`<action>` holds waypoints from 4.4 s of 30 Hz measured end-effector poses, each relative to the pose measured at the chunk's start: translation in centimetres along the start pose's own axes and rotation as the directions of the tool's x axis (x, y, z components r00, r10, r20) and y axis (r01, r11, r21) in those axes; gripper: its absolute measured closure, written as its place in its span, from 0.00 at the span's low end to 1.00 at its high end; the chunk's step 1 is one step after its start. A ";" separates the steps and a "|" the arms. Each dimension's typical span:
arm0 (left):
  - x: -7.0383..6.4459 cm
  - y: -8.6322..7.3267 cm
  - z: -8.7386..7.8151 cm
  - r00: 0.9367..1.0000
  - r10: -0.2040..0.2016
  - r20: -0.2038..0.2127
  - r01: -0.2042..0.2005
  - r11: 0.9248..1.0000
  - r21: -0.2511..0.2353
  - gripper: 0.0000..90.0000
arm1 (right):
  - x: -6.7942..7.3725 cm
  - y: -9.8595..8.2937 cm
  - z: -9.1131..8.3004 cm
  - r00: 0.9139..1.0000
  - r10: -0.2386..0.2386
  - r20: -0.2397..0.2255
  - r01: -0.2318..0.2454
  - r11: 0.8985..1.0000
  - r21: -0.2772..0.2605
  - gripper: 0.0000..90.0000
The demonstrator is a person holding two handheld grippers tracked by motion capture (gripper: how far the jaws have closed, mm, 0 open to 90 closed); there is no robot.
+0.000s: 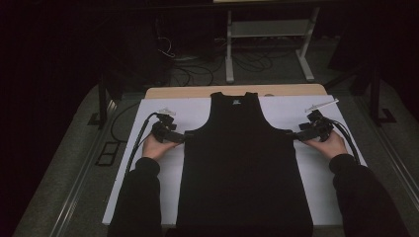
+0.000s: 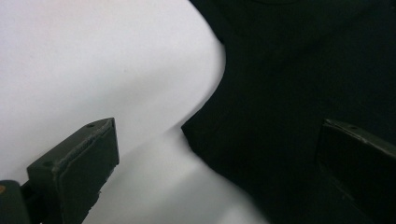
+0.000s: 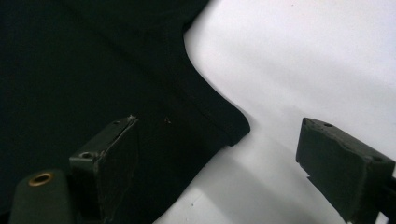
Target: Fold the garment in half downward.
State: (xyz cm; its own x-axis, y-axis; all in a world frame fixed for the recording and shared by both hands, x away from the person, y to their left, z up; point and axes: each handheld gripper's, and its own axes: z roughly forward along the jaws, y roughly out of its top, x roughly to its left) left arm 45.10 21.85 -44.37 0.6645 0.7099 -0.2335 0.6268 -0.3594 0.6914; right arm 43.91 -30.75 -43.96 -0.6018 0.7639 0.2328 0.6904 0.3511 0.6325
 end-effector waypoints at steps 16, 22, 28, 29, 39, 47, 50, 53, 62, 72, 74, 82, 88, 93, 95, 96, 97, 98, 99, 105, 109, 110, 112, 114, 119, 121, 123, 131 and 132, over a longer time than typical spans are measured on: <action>-0.5 0.0 0.1 1.000 0.016 -0.014 -0.016 1.000 -0.017 0.34 | 0.5 0.1 1.0 1.000 -0.009 0.027 0.008 1.000 0.020 0.47; -0.4 0.1 0.2 1.000 -0.001 -0.020 0.000 1.000 -0.029 0.49 | 0.6 0.2 1.1 0.998 -0.006 0.062 0.006 1.000 0.011 0.54; -0.3 -0.1 0.7 1.000 0.002 -0.028 -0.002 1.000 -0.017 0.57 | 0.6 0.3 1.3 0.997 -0.002 0.078 0.001 1.000 0.006 0.69; -0.3 -0.1 0.8 1.000 0.003 -0.031 -0.004 1.000 -0.019 0.58 | 0.6 0.3 1.3 0.997 0.000 0.080 0.000 1.000 0.007 0.72; -0.6 -0.1 1.1 0.997 0.008 -0.080 -0.011 1.000 -0.029 0.84 | 0.7 0.5 1.4 0.995 0.025 0.092 -0.027 0.999 0.021 0.90; -0.3 -0.1 0.8 0.998 -0.035 -0.055 0.033 0.999 -0.027 0.96 | 0.2 0.4 1.3 0.996 0.075 0.050 -0.075 0.997 0.012 0.92; -0.5 0.0 0.6 0.998 -0.047 -0.053 0.045 0.998 -0.035 0.96 | 0.0 0.4 1.1 0.995 0.097 0.026 -0.097 0.995 0.001 0.93; -0.7 0.1 0.2 0.997 -0.064 -0.039 0.062 0.996 -0.058 0.96 | 0.0 0.4 0.7 0.993 0.116 -0.003 -0.116 0.993 -0.020 0.93; -0.5 -1.0 -1.1 0.995 -0.096 0.010 0.096 0.989 -0.113 0.96 | 0.7 0.3 0.0 0.991 0.121 -0.050 -0.124 0.990 -0.066 0.94; -1.0 -0.2 -2.5 0.981 -0.163 0.108 0.183 0.959 -0.216 0.96 | 1.3 -0.5 -1.8 0.986 0.135 -0.097 -0.148 0.980 -0.135 0.94; -1.1 -0.1 -3.0 0.967 -0.200 0.158 0.234 0.943 -0.235 0.96 | 1.2 -0.5 -2.0 0.976 0.175 -0.130 -0.192 0.972 -0.135 0.94; -1.5 -0.1 -3.6 0.957 -0.215 0.197 0.261 0.933 -0.247 0.96 | 1.7 -0.7 -2.5 0.975 0.171 -0.143 -0.192 0.970 -0.147 0.94; -1.8 -0.6 -3.8 0.958 -0.217 0.185 0.258 0.937 -0.234 0.96 | 2.1 -1.0 -2.8 0.972 0.176 -0.155 -0.200 0.968 -0.153 0.94; -2.2 -0.7 -4.1 0.959 -0.208 0.193 0.251 0.938 -0.239 0.96 | 2.6 -0.9 -3.2 0.971 0.170 -0.167 -0.197 0.967 -0.160 0.93; -2.2 -0.7 -4.2 0.960 -0.204 0.193 0.247 0.939 -0.239 0.96 | 2.8 -0.9 -3.4 0.972 0.162 -0.167 -0.189 0.968 -0.162 0.93; -2.3 -0.7 -4.3 0.960 -0.205 0.192 0.249 0.938 -0.241 0.96 | 2.9 -0.9 -3.4 0.974 0.158 -0.165 -0.185 0.969 -0.162 0.93; -2.3 -0.7 -4.3 0.960 -0.205 0.193 0.249 0.938 -0.242 0.96 | 2.9 -1.0 -3.5 0.974 0.158 -0.166 -0.184 0.969 -0.162 0.93; -2.3 -0.7 -4.4 0.959 -0.207 0.193 0.252 0.936 -0.245 0.96 | 3.0 -1.0 -3.6 0.974 0.152 -0.166 -0.180 0.970 -0.164 0.93; -2.3 -0.8 -4.4 0.959 -0.208 0.191 0.252 0.936 -0.245 0.96 | 3.0 -1.0 -3.7 0.973 0.159 -0.169 -0.187 0.968 -0.168 0.93; -2.2 -1.2 -4.9 0.958 -0.217 0.186 0.258 0.936 -0.240 0.96 | 3.0 -1.4 -4.3 0.970 0.168 -0.174 -0.199 0.962 -0.184 0.93; -2.2 -1.3 -5.1 0.961 -0.214 0.176 0.253 0.938 -0.239 0.96 | 2.9 -1.7 -4.7 0.969 0.175 -0.172 -0.208 0.958 -0.196 0.93; -2.2 -1.4 -5.1 0.961 -0.215 0.175 0.253 0.937 -0.241 0.96 | 2.9 -1.8 -4.7 0.969 0.175 -0.172 -0.208 0.958 -0.199 0.93; -2.0 -1.6 -5.2 0.960 -0.222 0.171 0.259 0.936 -0.239 0.96 | 2.8 -1.9 -4.9 0.969 0.182 -0.166 -0.214 0.956 -0.200 0.93; -1.9 -1.8 -5.3 0.958 -0.231 0.169 0.268 0.933 -0.241 0.96 | 2.8 -2.0 -5.1 0.970 0.187 -0.156 -0.217 0.955 -0.204 0.93; -1.8 -2.1 -5.5 0.958 -0.232 0.167 0.269 0.932 -0.245 0.96 | 2.7 -2.3 -5.4 0.968 0.199 -0.155 -0.229 0.951 -0.209 0.93; -1.8 -2.2 -5.5 0.959 -0.231 0.165 0.267 0.932 -0.244 0.96 | 2.7 -2.5 -5.5 0.967 0.203 -0.156 -0.233 0.950 -0.206 0.93; -1.9 -2.2 -5.6 0.958 -0.234 0.166 0.270 0.931 -0.244 0.96 | 2.7 -2.6 -5.6 0.967 0.203 -0.156 -0.233 0.951 -0.206 0.93; -2.4 -2.8 -6.0 0.955 -0.239 0.176 0.278 0.930 -0.240 0.96 | 3.2 -3.1 -5.8 0.963 0.215 -0.162 -0.245 0.949 -0.199 0.93; -2.5 -2.8 -6.0 0.954 -0.241 0.177 0.279 0.930 -0.241 0.96 | 3.2 -3.2 -5.9 0.964 0.213 -0.161 -0.243 0.950 -0.197 0.93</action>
State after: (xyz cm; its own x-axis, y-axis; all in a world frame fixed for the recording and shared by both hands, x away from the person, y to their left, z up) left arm 39.25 24.77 -41.64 0.5553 0.6566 -0.5105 0.6702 0.0101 0.7421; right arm 37.40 -32.56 -40.89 -0.4977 0.7235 0.4784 0.7228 0.0411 0.6898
